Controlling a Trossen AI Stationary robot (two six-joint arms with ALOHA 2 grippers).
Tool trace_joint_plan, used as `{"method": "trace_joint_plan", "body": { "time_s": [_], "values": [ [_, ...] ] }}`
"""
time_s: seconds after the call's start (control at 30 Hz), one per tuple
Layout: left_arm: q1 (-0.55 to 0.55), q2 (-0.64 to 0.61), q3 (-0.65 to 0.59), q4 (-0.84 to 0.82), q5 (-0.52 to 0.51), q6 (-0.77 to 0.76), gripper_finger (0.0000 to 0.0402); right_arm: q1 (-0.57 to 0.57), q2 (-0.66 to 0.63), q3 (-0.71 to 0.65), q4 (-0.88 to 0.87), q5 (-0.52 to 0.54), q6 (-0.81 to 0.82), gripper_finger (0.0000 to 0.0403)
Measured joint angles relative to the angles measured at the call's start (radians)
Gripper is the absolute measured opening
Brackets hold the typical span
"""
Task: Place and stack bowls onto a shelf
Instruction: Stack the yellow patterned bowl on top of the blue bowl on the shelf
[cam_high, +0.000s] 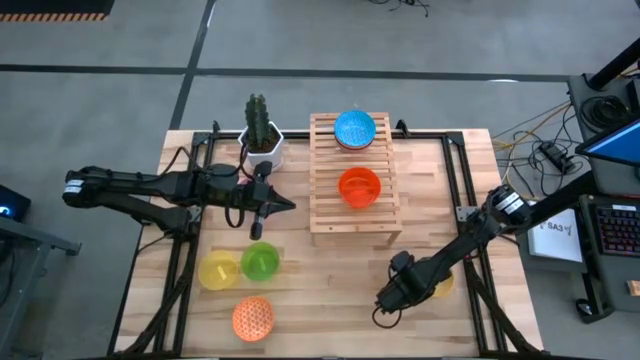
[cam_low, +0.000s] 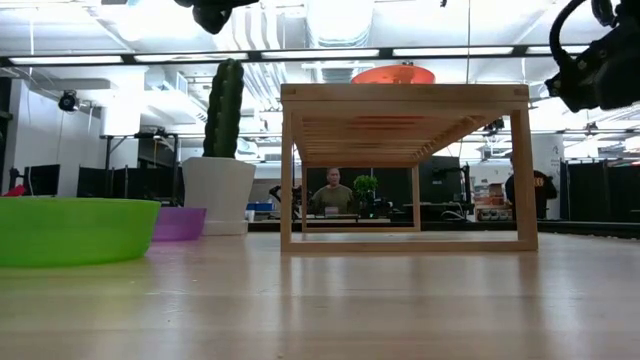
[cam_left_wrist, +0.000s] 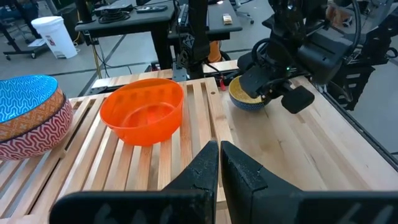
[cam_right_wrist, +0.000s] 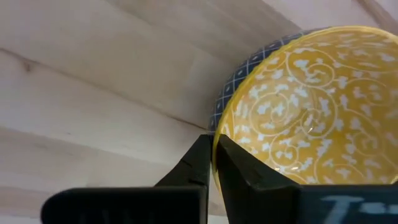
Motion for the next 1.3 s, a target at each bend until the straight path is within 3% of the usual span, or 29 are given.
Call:
{"method": "trace_joint_plan", "body": {
  "time_s": [0.37,0.7,0.87,1.1,1.3],
  "values": [
    [0.000,0.000,0.000,0.009,0.000,0.003,0.0000,0.000,-0.112,0.103,-0.002,-0.031,-0.156,0.0009],
    [0.000,0.001,0.000,0.022,0.000,0.004,0.0000,-0.043,-0.138,0.397,0.121,0.074,-0.591,0.0009],
    [0.000,0.001,-0.001,0.028,0.000,0.005,0.0000,-0.094,-0.135,0.542,0.095,0.150,-0.829,0.0009],
    [0.000,0.001,-0.003,0.031,-0.004,0.028,0.0000,-0.232,-0.134,0.719,-0.101,0.229,-1.155,0.0009],
    [0.002,0.001,-0.005,0.029,-0.160,0.059,0.0000,-0.388,-0.134,0.836,-0.196,0.276,-1.498,0.0009]
  ]
}}
